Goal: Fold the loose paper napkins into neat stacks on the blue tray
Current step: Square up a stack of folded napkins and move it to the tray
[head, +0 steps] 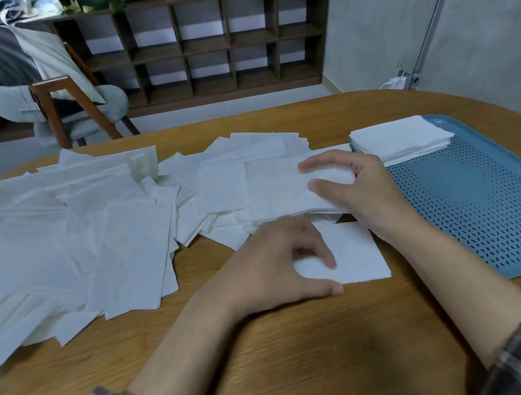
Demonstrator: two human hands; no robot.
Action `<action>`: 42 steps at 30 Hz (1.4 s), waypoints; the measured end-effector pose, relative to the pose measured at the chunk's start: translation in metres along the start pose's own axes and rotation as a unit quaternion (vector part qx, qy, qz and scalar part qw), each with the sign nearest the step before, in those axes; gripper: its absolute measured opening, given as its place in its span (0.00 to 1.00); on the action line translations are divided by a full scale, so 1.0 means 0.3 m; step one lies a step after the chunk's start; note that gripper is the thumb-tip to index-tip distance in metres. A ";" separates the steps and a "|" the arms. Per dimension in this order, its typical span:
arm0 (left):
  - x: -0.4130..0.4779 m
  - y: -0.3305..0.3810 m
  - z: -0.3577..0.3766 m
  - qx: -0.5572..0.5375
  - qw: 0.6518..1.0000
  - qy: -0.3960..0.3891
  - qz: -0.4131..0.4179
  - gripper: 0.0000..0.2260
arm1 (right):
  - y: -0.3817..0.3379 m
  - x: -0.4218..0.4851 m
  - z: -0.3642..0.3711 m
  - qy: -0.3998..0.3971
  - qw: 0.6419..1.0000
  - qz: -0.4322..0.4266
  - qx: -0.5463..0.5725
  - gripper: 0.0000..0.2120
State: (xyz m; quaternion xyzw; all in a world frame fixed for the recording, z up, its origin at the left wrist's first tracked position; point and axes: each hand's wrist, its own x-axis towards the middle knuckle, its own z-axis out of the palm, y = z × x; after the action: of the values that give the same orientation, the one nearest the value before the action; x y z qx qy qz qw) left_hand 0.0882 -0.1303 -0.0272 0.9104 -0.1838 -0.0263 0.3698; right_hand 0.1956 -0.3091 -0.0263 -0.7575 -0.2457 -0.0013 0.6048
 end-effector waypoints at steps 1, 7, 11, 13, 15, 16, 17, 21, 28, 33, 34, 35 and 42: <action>-0.001 -0.001 0.005 0.001 1.000 -0.013 -0.005 0.11 | 0.000 0.001 0.000 -0.002 1.000 0.003 0.002 0.12; -0.005 0.007 0.016 -0.029 0.999 0.005 0.014 0.03 | -0.001 0.000 0.002 -0.013 1.000 0.001 -0.001 0.12; -0.001 0.007 0.010 -0.019 1.000 -0.002 0.013 0.02 | -0.001 0.001 -0.001 -0.022 1.000 -0.001 -0.010 0.12; -0.001 0.004 0.010 -0.007 1.000 -0.011 0.020 0.05 | 0.000 0.001 0.001 -0.027 1.000 0.001 -0.015 0.13; -0.001 0.004 0.014 -0.013 0.999 -0.008 0.032 0.03 | 0.000 0.002 0.003 -0.028 0.999 0.004 -0.015 0.13; -0.001 0.007 0.016 -0.013 0.999 -0.005 0.036 0.02 | 0.000 0.001 0.004 -0.028 0.999 0.006 -0.015 0.13; -0.001 0.009 0.018 -0.009 0.999 -0.003 0.040 0.02 | -0.002 0.000 0.004 -0.028 0.999 0.007 -0.015 0.13; 0.000 0.023 0.029 0.056 0.997 0.005 0.054 0.02 | -0.007 -0.002 0.003 -0.026 1.000 0.009 -0.015 0.13; -0.013 0.035 -0.009 0.046 0.997 0.056 0.028 0.01 | 0.001 0.002 0.000 -0.036 0.999 0.018 -0.009 0.13; -0.020 0.033 -0.080 -0.160 0.975 0.150 -0.026 0.07 | -0.037 -0.003 0.010 -0.037 0.993 0.076 0.082 0.19; -0.018 0.024 -0.092 -0.179 0.968 0.172 -0.036 0.08 | -0.035 -0.002 0.008 -0.053 0.986 0.102 0.119 0.26; -0.016 0.012 -0.104 -0.187 0.962 0.192 -0.046 0.09 | -0.031 -0.002 0.007 -0.073 0.979 0.119 0.146 0.32; -0.008 -0.025 -0.120 -0.185 0.941 0.263 -0.102 0.03 | -0.044 -0.034 0.029 -0.087 0.991 0.081 0.068 0.06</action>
State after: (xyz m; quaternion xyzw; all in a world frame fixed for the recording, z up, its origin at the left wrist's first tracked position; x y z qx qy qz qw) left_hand 0.0949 -0.1007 -0.0064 0.8140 0.0217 0.1432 0.5625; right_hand 0.1791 -0.3029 -0.0197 -0.7296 -0.2345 0.1303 0.6291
